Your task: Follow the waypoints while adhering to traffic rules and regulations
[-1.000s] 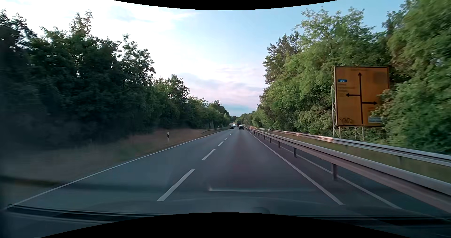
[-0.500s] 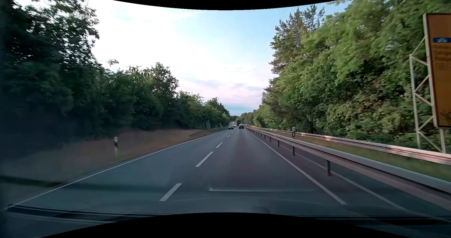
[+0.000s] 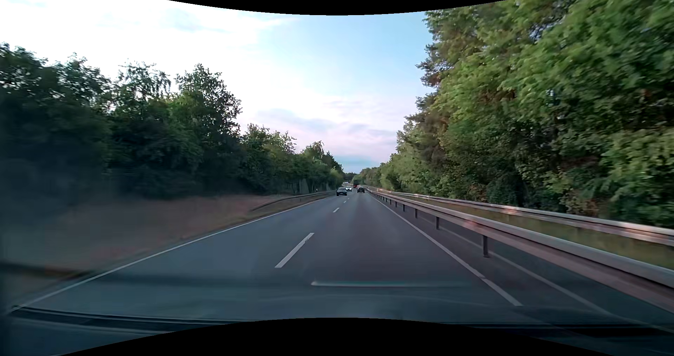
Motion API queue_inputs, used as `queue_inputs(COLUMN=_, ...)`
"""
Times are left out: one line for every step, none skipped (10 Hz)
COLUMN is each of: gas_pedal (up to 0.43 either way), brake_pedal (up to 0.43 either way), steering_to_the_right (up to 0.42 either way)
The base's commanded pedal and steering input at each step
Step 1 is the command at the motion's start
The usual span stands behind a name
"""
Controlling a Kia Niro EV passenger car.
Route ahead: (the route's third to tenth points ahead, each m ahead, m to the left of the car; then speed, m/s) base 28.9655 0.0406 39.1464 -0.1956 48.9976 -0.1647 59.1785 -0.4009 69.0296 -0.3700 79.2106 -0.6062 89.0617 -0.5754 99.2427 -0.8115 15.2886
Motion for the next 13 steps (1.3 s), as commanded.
queue_inputs(gas_pedal=0.098, brake_pedal=0.000, steering_to_the_right=-0.002)
queue_inputs(gas_pedal=0.098, brake_pedal=0.000, steering_to_the_right=-0.001)
queue_inputs(gas_pedal=0.098, brake_pedal=0.000, steering_to_the_right=-0.001)
queue_inputs(gas_pedal=0.098, brake_pedal=0.000, steering_to_the_right=-0.001)
queue_inputs(gas_pedal=0.098, brake_pedal=0.000, steering_to_the_right=0.000)
queue_inputs(gas_pedal=0.098, brake_pedal=0.000, steering_to_the_right=0.000)
queue_inputs(gas_pedal=0.098, brake_pedal=0.000, steering_to_the_right=0.000)
queue_inputs(gas_pedal=0.098, brake_pedal=0.000, steering_to_the_right=0.000)
queue_inputs(gas_pedal=0.098, brake_pedal=0.000, steering_to_the_right=0.000)
queue_inputs(gas_pedal=0.098, brake_pedal=0.000, steering_to_the_right=0.000)
queue_inputs(gas_pedal=0.098, brake_pedal=0.000, steering_to_the_right=0.000)
queue_inputs(gas_pedal=0.098, brake_pedal=0.000, steering_to_the_right=0.000)
queue_inputs(gas_pedal=0.098, brake_pedal=0.000, steering_to_the_right=0.000)
